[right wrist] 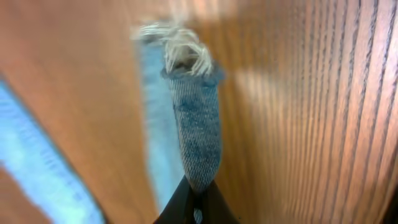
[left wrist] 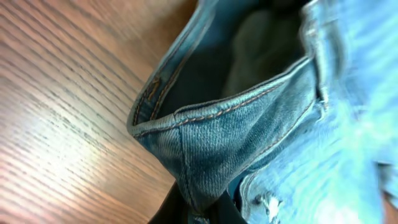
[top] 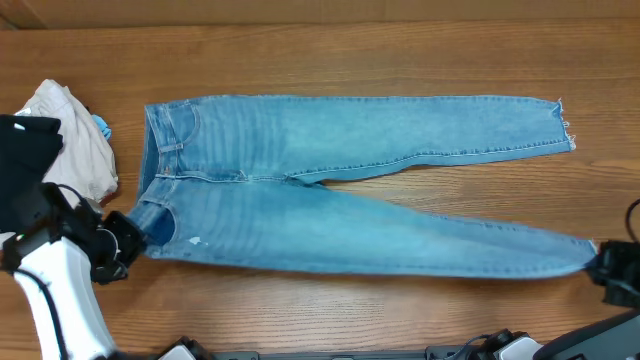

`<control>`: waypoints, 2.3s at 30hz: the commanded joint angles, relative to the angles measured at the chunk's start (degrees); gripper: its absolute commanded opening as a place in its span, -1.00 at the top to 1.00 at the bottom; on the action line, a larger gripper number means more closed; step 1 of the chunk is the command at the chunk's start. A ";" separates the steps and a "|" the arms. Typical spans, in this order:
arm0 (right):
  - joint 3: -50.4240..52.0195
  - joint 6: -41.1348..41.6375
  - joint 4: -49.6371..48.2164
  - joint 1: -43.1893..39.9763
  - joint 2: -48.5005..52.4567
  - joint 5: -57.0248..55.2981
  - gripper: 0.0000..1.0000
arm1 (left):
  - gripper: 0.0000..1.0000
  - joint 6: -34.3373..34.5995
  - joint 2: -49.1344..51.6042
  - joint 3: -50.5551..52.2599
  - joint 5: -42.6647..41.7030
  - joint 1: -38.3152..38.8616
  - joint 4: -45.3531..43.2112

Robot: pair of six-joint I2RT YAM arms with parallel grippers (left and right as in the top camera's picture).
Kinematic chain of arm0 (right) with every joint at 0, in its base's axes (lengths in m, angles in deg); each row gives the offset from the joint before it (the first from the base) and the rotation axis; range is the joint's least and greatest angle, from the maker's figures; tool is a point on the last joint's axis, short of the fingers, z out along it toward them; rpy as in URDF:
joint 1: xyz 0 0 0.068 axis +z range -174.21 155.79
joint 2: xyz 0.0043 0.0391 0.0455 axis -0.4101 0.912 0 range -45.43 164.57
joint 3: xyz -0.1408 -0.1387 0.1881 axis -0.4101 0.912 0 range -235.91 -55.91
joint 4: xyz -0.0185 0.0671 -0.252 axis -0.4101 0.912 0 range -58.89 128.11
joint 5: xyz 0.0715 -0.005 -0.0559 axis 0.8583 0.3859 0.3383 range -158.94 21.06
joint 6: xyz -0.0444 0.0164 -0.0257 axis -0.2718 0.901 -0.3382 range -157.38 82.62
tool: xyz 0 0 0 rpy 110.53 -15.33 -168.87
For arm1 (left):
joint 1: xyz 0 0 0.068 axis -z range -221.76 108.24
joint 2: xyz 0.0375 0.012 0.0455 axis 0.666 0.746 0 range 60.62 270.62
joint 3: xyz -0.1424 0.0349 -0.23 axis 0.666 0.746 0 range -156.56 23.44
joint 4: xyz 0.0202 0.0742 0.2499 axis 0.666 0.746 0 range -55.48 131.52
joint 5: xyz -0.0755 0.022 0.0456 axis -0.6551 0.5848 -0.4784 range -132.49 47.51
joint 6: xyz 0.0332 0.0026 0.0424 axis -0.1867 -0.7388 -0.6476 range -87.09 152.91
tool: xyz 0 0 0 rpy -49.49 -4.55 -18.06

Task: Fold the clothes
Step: 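Lift the lower edge and fold it up onto the upper leg with both grippers, then hold the folded jeans and stretch them taut between left and right grippers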

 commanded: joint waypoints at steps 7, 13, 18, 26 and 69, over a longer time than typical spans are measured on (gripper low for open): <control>-15.43 -0.94 7.89 -0.24 -0.83 -0.61 0.92 | 0.92 -2.51 -14.34 -6.62 2.93 -4.31 10.32; -19.71 -3.23 9.90 0.39 -0.83 0.70 0.92 | 0.92 -2.91 -18.34 -7.43 2.69 -6.43 12.41; -21.62 -7.34 8.07 5.97 -0.81 0.81 0.92 | 0.92 -1.40 -15.30 -7.41 1.53 -6.25 7.85; -24.61 -7.30 6.40 19.26 1.51 -8.15 0.92 | 0.92 -1.20 -5.68 -7.41 -6.93 -6.25 -4.92; -48.54 -9.03 -0.94 37.48 35.23 -15.91 0.92 | 0.92 9.07 11.47 -7.41 3.04 8.66 -41.38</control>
